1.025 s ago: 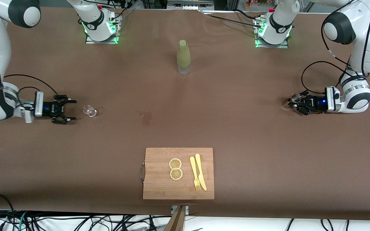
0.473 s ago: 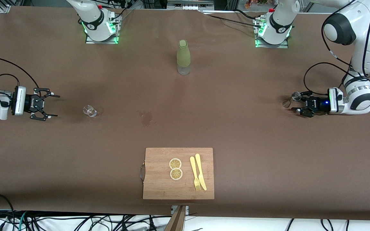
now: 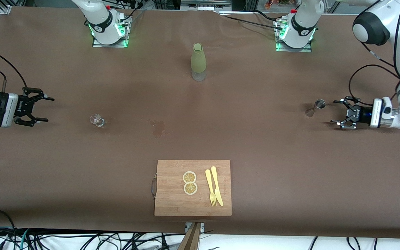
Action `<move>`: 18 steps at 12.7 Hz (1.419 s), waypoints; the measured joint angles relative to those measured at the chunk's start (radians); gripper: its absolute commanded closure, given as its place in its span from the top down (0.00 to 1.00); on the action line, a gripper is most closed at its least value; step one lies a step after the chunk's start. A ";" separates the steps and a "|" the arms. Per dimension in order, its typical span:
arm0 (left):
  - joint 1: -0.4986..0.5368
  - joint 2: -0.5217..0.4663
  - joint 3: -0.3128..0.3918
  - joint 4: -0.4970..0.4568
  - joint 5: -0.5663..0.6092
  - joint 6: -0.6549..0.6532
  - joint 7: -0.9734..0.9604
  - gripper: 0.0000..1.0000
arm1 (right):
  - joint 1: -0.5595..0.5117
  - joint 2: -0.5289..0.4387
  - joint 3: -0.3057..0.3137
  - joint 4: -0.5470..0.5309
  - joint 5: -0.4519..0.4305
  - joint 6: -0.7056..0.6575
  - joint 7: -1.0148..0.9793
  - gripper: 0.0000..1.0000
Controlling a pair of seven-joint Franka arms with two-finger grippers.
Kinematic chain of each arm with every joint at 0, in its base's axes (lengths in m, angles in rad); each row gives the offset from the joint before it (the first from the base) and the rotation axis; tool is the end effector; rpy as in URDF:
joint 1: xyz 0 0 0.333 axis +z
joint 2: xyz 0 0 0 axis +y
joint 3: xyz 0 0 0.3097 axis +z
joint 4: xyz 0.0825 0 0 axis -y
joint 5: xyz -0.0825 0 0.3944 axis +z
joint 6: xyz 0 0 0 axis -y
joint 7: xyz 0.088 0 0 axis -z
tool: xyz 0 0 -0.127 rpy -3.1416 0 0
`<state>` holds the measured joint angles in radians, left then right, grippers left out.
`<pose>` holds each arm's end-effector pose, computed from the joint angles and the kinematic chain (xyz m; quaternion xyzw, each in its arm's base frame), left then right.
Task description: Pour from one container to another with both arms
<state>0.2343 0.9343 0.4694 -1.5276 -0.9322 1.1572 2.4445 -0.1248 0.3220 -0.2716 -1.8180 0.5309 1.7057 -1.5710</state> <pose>0.5154 0.2469 0.1158 0.6108 -0.5407 0.2545 0.5194 0.5666 -0.1670 0.3202 -0.8445 -0.4525 -0.0599 0.2802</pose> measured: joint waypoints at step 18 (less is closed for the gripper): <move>-0.182 -0.487 -0.340 0.162 0.593 0.273 -1.461 1.00 | 0.119 -0.315 0.190 0.189 -0.529 -0.179 1.410 1.00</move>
<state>0.0520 0.4471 0.1290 -1.3657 -0.3388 1.4303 0.9835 -0.0060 0.0065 -0.0814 -1.6294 0.0014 1.5264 -0.1605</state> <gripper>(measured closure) 0.000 0.000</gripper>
